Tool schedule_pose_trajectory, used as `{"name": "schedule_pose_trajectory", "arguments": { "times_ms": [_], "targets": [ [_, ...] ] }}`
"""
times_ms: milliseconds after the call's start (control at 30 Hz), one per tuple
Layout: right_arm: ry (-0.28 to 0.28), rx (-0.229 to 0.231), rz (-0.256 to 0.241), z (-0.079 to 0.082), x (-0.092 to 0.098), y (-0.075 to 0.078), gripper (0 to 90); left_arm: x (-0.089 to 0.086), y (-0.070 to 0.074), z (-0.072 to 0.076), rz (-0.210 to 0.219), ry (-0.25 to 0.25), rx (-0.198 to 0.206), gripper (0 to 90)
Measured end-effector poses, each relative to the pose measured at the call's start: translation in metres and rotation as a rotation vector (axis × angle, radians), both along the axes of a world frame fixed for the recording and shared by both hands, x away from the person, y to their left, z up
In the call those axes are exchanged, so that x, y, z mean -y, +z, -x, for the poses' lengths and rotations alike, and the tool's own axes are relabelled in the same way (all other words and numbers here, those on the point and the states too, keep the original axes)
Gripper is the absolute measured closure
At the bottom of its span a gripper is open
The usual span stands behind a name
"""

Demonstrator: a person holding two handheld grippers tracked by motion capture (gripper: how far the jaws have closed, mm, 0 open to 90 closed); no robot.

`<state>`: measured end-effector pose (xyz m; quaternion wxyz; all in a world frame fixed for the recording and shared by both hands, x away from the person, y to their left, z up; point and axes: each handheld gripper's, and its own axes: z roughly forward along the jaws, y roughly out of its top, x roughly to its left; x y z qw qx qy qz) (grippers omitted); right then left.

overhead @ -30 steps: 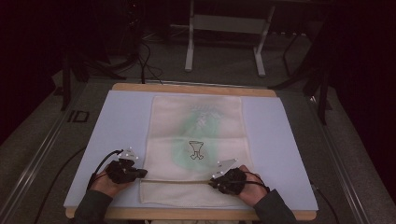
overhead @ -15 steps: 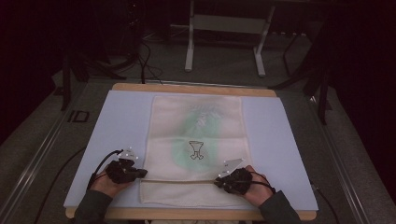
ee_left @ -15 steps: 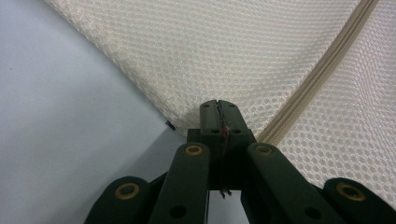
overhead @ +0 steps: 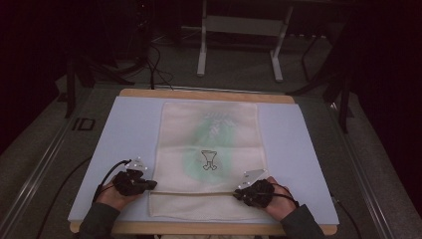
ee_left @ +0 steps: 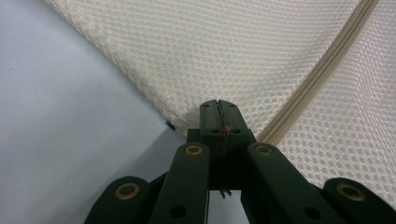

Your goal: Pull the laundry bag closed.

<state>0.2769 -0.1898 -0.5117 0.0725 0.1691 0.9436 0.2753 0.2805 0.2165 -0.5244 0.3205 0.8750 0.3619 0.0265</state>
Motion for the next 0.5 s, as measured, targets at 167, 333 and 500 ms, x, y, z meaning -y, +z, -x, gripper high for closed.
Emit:
{"name": "schedule_pose_trajectory", "arguments": {
  "times_ms": [167,333,500],
  "targets": [
    [-0.010,-0.002,0.000,0.000,0.005,0.000,82.3,0.000,0.000,0.000,0.001,0.001,0.000,90.0],
    [-0.021,-0.005,-0.001,0.000,0.010,0.001,82.4,0.000,0.000,0.000,0.003,0.001,0.000,90.0],
    [-0.029,-0.006,-0.001,0.000,0.015,0.001,82.3,0.000,0.000,0.000,0.002,0.001,0.000,89.9]
  ]
}}
